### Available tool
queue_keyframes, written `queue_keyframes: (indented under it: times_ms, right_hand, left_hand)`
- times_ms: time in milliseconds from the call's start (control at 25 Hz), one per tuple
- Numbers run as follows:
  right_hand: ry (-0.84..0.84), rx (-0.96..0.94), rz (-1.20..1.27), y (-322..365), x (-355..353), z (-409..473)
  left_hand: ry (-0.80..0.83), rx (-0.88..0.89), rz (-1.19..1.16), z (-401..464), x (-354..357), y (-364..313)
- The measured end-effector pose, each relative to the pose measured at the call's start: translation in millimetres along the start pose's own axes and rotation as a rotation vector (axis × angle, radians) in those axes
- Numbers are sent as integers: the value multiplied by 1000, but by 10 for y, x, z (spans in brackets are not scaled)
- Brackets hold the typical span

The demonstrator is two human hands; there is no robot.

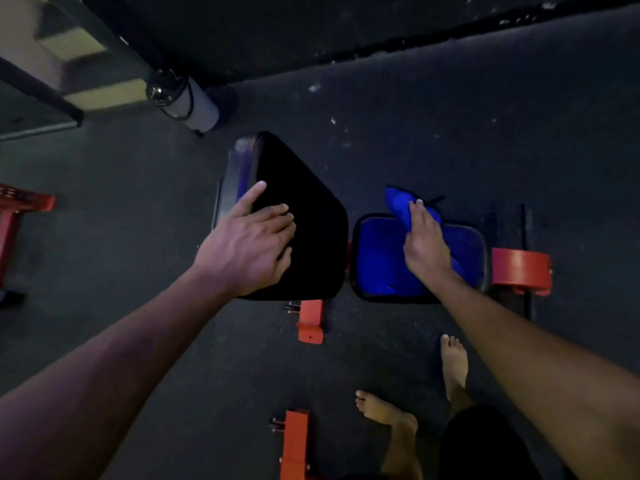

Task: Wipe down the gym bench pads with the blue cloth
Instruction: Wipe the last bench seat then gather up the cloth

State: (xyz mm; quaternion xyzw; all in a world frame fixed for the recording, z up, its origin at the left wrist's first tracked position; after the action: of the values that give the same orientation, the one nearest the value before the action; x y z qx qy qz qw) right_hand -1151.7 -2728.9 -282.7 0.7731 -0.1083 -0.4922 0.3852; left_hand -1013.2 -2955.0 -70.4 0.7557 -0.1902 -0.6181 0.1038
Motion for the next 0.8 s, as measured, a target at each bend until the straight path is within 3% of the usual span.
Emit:
queue_keyframes:
  times_ms: [200,320,480,560,680,800]
  right_hand:
    - [290,32,-83,-374,1000,406]
    - [221,107,-44,-442,1182,418]
    - [15,159,118,-506,750,276]
    - [-76,143,113,-643,446,257]
    - [-161,-51,-12,-783,268,432]
    - [94,-218,-252,-925,684,708]
  left_hand:
    - [69,-20,37,43,88,-12]
    - [63,-32,55,85,106,-6]
    - [38,-118,108,56,144,-104]
    - [52,-208,-28,79,351,-568]
    - [307,-329,-476,186,1070,-1597]
    - [326,-481,-766,500,2152,-2283]
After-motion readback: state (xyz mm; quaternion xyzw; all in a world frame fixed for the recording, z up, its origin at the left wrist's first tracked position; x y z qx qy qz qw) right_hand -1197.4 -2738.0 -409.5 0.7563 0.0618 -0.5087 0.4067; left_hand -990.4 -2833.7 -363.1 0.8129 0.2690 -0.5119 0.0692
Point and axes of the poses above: each hand's wrist, its own z-axis towards the middle knuckle, its own x-axis out of the palm, y = z × x, the point moved 3 cm from there along z, towards the middle knuckle, and after that the axes turned 6 degrees about -x, right-handed, at the moved point
